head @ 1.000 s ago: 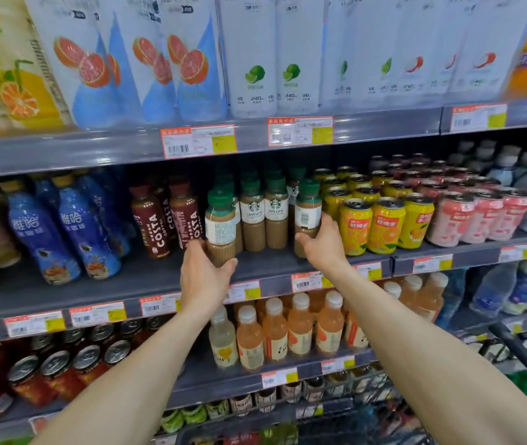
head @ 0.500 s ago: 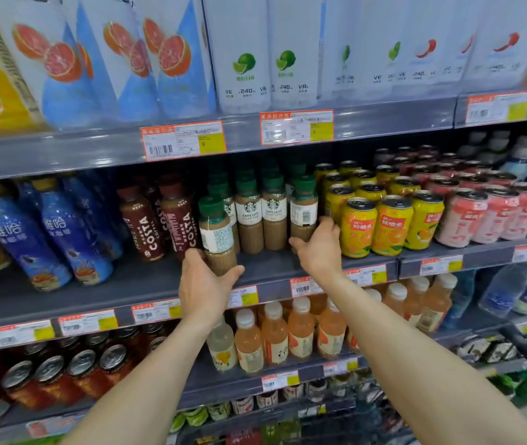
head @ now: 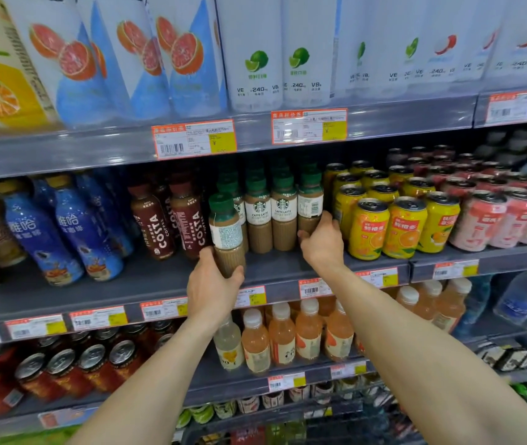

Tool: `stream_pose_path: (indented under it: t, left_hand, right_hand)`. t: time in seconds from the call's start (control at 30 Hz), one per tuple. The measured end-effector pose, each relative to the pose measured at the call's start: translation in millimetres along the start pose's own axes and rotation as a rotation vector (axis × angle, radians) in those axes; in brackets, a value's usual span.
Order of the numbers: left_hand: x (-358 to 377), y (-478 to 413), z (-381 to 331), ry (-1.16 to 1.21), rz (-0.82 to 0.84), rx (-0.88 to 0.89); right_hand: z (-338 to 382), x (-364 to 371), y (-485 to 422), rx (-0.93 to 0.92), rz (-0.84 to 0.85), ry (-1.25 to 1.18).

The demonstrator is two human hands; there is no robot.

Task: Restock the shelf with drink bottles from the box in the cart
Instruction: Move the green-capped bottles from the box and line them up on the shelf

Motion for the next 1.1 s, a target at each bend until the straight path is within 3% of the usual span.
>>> stream_pose_path:
  t: [0.4,0.73,1.1]
  left_hand:
    - [0,-3,-4,-0.054,0.034,-0.006]
    - [5,-12,-6,-0.088,-0.044,-0.042]
    - [9,-6,-8,-0.088,-0.054,-0.036]
  right_hand:
    - [-3,-5,2,0.022,0.063,0.035]
    - [-37,-46,91,-0.301,0.021,-0.109]
    - [-86,-55,145,-0.290,0.146,-0.023]
Point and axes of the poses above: each hand's wrist, its own y-axis away from the middle knuckle, its own x-axis out of the palm, z = x × y, the point moved 1 cm from there along -y, towards the middle knuckle, and after that the axes turned 13 degrees about -z, right-handed, at the moved point
